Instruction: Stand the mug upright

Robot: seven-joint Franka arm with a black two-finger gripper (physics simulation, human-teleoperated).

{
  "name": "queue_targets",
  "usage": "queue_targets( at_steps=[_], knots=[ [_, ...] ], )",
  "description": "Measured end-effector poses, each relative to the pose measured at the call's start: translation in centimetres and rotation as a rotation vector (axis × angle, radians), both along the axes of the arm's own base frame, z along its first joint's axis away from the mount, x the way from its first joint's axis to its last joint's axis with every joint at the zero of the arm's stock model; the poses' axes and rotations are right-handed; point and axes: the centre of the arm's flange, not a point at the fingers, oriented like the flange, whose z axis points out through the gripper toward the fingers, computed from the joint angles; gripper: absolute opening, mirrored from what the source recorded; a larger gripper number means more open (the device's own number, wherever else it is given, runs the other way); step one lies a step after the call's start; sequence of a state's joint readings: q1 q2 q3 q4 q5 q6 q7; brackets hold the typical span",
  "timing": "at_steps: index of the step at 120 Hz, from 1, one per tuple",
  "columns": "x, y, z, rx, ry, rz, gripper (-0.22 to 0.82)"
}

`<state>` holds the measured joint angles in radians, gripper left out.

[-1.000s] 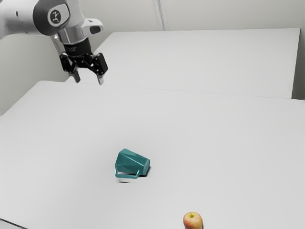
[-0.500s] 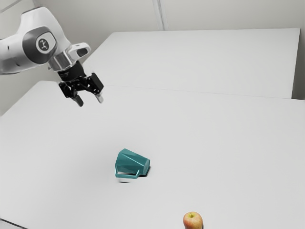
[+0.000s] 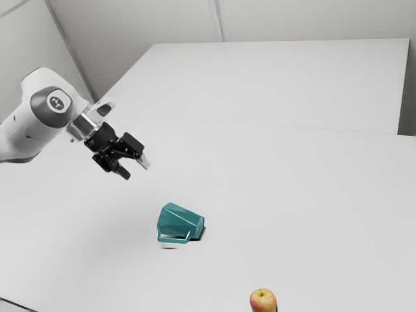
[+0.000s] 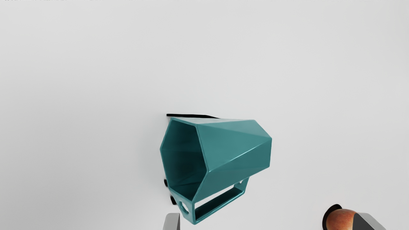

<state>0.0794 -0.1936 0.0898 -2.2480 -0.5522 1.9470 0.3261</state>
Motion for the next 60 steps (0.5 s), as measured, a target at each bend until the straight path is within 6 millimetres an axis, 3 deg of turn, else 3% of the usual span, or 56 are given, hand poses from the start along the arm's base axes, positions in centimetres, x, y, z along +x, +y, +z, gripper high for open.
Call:
queue_targets(
  at_steps=[60],
  knots=[
    [-2.9,3.4,-10.1,-0.200,-0.069,-0.022,0.59]
  ],
)
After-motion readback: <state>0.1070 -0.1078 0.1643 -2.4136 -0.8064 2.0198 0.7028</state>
